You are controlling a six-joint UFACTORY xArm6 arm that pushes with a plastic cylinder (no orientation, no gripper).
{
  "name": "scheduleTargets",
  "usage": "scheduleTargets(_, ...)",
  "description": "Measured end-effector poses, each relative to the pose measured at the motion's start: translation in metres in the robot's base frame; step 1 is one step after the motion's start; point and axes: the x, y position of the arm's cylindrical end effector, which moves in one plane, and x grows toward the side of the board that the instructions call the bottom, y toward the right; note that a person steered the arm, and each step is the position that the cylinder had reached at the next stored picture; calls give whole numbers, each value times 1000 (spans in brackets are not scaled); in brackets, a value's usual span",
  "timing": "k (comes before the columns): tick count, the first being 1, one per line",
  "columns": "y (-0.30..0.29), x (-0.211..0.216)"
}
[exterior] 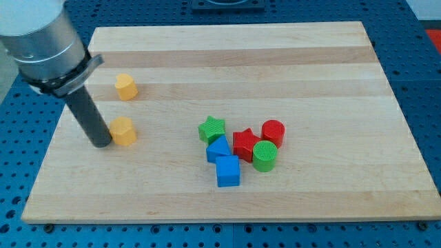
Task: Push the yellow hexagon diagonal top left to the blue triangle
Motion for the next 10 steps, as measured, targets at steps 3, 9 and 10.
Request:
scheduleTargets(3,-14,-72)
scheduleTargets(9,20,-78)
scheduleTargets(10,-18,-102)
